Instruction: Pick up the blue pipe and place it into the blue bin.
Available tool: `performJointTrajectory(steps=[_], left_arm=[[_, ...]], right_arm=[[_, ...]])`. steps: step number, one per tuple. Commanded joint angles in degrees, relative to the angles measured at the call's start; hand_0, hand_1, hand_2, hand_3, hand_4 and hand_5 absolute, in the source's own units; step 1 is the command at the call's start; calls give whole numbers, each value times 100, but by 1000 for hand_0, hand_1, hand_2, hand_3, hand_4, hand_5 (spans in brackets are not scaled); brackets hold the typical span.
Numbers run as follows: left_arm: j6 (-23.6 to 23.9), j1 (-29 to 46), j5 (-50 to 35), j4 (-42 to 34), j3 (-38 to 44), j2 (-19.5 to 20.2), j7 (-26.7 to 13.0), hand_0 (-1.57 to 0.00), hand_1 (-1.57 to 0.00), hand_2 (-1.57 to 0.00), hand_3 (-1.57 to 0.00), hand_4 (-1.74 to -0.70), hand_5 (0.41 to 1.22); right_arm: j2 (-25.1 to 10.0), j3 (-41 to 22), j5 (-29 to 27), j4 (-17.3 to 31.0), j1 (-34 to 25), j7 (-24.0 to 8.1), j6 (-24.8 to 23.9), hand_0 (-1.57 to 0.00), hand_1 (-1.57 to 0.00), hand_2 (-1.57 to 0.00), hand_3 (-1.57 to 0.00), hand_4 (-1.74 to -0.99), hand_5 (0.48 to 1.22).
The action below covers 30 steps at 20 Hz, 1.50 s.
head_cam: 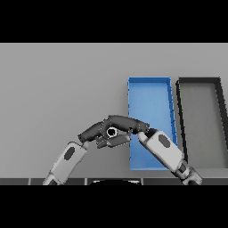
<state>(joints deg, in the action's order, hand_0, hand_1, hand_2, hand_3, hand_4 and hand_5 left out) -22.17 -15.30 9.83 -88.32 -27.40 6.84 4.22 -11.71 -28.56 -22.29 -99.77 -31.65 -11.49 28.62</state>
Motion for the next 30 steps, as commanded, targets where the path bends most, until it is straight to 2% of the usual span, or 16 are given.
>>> performJointTrajectory(steps=[1, 2, 3, 4, 6, 10, 12, 14, 17, 19, 21, 23, 24, 27, 30], left_arm=[[20, 48, 27, -2, -15, 3, -52, -193, -181, -163, -178, -968, 849], [50, 3, 31, 23, 40, 21, -139, -154, -145, -130, -142, -942, 785], [50, -30, 22, 10, 58, 30, -169, -123, -115, -104, -114, -915, 735], [66, -22, 44, 57, 66, 45, -92, -98, -92, -83, -91, -898, 697], [39, -53, -26, 77, 102, 18, -244, -63, -59, -53, -58, -887, 638], [42, -17, -200, 74, 158, -119, -496, -25, -23, -21, -23, -894, 576], [69, 3, -174, 74, 166, -108, -631, -16, -15, -13, -14, -896, 562], [54, -33, -196, 107, 191, -107, -739, -10, -9, -8, -9, -901, 548], [3, 59, -206, 128, 175, -64, -697, -4, -4, -4, -4, -914, 524], [-35, 104, -235, 49, 153, -43, -742, -3, -2, -2, -2, -915, 507], [-35, 99, -257, -1, 121, -100, -826, -1, -1, -1, -1, -920, 503], [-34, 136, -214, 9, 109, -58, -874, 0, 0, 0, 0, -917, 503], [-13, 204, -175, -20, 53, -80, -815, 0, 0, 0, 0, -915, 503], [-21, 179, -205, -131, 81, -35, -780, 0, 0, 1, 0, -907, 499], [-86, 228, -298, -214, 128, 38, -771, 1, 1, 1, 1, -907, 491]], right_arm=[[-1, -6, 4, -23, -13, 18, -7, -1566, -1566, -1566, -1564, -1495, 1214], [-56, 51, 17, 30, -7, 131, 35, -1567, -1567, -1567, -1565, -1496, 1215], [-93, 39, 28, 6, -8, 91, 53, -1568, -1568, -1568, -1566, -1496, 1216], [-127, 67, 49, -5, -40, 102, 44, -1568, -1568, -1568, -1567, -1496, 1217], [-112, 29, 96, -24, -16, 53, 5, -1569, -1569, -1569, -1569, -1493, 1219], [-67, 61, -57, 13, -14, 42, -21, -1570, -1570, -1570, -1570, -1489, 1220], [-71, 149, -283, -10, -124, -121, -132, -1571, -1571, -1571, -1570, -1489, 1220], [-96, 230, -832, -119, -197, -463, -250, -1571, -1571, -1571, -1571, -1491, 1221], [-225, 394, -1512, -190, -486, -891, -479, -1571, -1571, -1571, -1571, -1613, 1221], [-412, 674, -2255, -273, -840, -1191, -811, -1571, -1571, -1571, -1571, -1659, 1221], [-595, 939, -2938, -339, -1236, -1454, -1240, -1571, -1571, -1571, -1571, -1689, 1171], [-766, 1254, -3472, -223, -1753, -1325, -1497, -1571, -1571, -1571, -1571, -1707, 1141], [-939, 1428, -3516, -55, -2051, -1156, -1508, -1571, -1571, -1571, -1571, -1714, 1134], [-1237, 1722, -3473, 411, -2674, -978, -1899, -1571, -1571, -1571, -1571, -1727, 1113], [-1563, 1919, -3130, 1260, -3024, -873, -2191, -1571, -1571, -1571, -1571, -1734, 1127]])
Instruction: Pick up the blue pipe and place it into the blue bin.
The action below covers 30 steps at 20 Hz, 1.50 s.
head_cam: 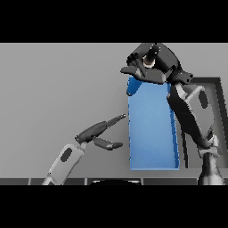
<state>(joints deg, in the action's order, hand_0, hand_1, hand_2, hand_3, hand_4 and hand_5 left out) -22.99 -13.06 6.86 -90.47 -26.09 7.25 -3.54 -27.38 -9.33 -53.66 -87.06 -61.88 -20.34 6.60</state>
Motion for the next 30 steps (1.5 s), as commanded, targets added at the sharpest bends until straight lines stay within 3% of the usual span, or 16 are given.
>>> performJointTrajectory(steps=[1, 6, 11, 16, 20, 21, 22, 23, 25, 27, 30], left_arm=[[19, 27, 37, 3, -47, -40, -7, 1, 1, 1, 1, -907, 491], [14, 5, -40, 65, 46, -41, -102, 1, 1, 1, 1, -902, 489], [2, -22, -85, 124, 84, -52, -152, 1, 1, 1, 1, -890, 474], [16, -10, -31, 139, 34, -70, -13, 1, 1, 1, 1, -881, 463], [21, 26, -67, 99, 52, -65, -65, 1, 1, 1, 1, -884, 460], [22, 13, -70, 65, 26, -96, -125, 1, 1, 1, 1, -885, 457], [12, 29, -100, 66, 71, -53, -117, 1, 1, 1, 1, -886, 455], [45, -16, -81, 54, 60, -94, -184, 1, 1, 1, 1, -886, 453], [55, 7, -40, 81, 58, -70, -140, 1, 1, 1, 1, -885, 453], [33, 31, -51, 32, 35, -60, -170, 1, 1, 1, 1, -888, 453], [24, 61, -67, 33, 34, -61, -152, 1, 1, 1, 1, -893, 454]], right_arm=[[-96, 64, 64, 246, -24, -7, -71, -1571, -1571, -1571, -1571, -1735, 1131], [-406, 66, 469, 1239, 529, -84, -139, -1571, -1571, -1571, -1571, -1739, 1120], [-432, -248, 649, 1223, 1559, -286, -557, -1571, -1571, -1571, -1571, -1740, 1120], [-535, -628, 540, 1043, 2335, -1040, -1037, -1571, -1571, -1571, -1571, -1741, 1122], [-616, -1027, 698, 1161, 2836, -1377, -944, -1571, -1571, -1571, -1571, -1591, 1114], [-605, -1142, 768, 1229, 2907, -1451, -985, -1571, -1571, -1571, -1330, -1599, 1110], [-732, -1447, 496, 1335, 2846, -1458, -1232, -1563, -1459, -1393, -1122, -1547, 1133], [-870, -1744, 214, 1496, 2747, -1460, -1314, -1306, -1167, -1114, -897, -1503, 1150], [-1120, -2448, -346, 1893, 2440, -1459, -1474, -836, -746, -712, -574, -1392, 1176], [-1215, -2840, -476, 1860, 2331, -1459, -1283, -534, -477, -456, -367, -1285, 1141], [-1409, -3325, -120, 1875, 2165, -1461, -1069, -273, -244, -233, -187, -1179, 975]])
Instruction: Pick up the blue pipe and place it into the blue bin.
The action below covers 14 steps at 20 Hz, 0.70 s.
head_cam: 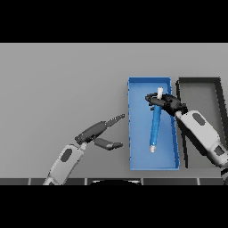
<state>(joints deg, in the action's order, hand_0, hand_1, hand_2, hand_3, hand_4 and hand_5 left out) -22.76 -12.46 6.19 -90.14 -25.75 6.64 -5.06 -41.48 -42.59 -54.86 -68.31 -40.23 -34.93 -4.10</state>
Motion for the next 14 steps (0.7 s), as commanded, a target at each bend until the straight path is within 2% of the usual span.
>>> performJointTrajectory(steps=[1, 3, 6, 8, 10, 12, 14], left_arm=[[9, -22, -4, 3, 14, -6, -17, 1, 1, 1, 1, -895, 453], [32, -31, 1, 3, 15, -28, -33, 1, 1, 1, 1, -897, 450], [43, -54, 36, 87, -8, -79, -2, 1, 1, 1, 1, -905, 455], [61, -11, 31, 52, -30, -108, -6, 1, 1, 1, 1, -912, 458], [38, 23, 23, 97, 6, -48, 53, 1, 1, 1, 1, -914, 460], [24, 7, 0, 55, 10, -39, 92, 1, 1, 1, 1, -916, 464], [23, -48, -34, 61, 17, -89, -39, 1, 1, 1, 1, -922, 466]], right_arm=[[12, -98, 168, 66, -85, 9, 59, -218, -195, -186, -150, -1165, 924], [51, -303, 527, 234, -150, 192, 241, -139, -124, -119, -95, -1131, 857], [183, -382, 750, 383, -162, 439, 135, -71, -63, -60, -48, -1125, 764], [113, -426, 870, 462, -169, 368, 77, -45, -40, -38, -31, -1124, 717], [108, -351, 791, 425, -99, 561, 87, -28, -25, -24, -19, -1120, 702], [135, -318, 751, 486, -182, 530, 152, -18, -16, -15, -12, -1123, 689], [172, -359, 791, 526, -203, 486, 154, -11, -10, -9, -7, -1132, 675]])
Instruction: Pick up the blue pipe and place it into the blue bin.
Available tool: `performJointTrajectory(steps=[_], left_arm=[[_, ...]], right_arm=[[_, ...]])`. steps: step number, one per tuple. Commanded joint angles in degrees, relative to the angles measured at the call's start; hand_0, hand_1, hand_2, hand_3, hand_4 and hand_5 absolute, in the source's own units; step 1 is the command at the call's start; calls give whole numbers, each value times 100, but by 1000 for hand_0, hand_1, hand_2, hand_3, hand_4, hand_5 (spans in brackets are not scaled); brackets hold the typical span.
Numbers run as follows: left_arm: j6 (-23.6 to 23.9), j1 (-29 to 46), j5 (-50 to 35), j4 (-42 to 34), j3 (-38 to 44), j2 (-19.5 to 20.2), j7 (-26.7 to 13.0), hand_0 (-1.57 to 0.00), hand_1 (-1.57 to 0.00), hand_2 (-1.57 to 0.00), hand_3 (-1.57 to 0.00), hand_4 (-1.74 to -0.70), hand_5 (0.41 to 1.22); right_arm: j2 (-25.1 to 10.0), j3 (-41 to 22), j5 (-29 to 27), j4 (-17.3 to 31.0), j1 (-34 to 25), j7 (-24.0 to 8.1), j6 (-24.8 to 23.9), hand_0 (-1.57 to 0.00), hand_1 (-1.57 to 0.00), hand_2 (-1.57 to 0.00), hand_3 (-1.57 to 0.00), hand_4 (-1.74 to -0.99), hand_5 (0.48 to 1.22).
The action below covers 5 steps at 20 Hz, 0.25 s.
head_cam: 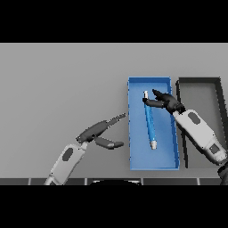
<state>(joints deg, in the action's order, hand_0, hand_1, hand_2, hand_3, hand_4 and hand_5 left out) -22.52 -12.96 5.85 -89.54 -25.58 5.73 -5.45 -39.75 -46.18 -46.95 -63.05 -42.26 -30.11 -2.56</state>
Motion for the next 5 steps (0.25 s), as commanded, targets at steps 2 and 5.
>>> performJointTrajectory(steps=[2, 5], left_arm=[[-1, 76, 10, -43, -69, -36, 52, 1, 1, 1, 1, -920, 467], [52, 211, 65, -191, -175, -82, -22, 1, 1, 1, 1, -920, 468]], right_arm=[[-74, -2, -22, -98, 78, 49, 61, -9, -8, -7, -6, -1129, 673], [-55, 56, -83, -76, 63, 103, 78, -9, -8, -7, -6, -1129, 677]])
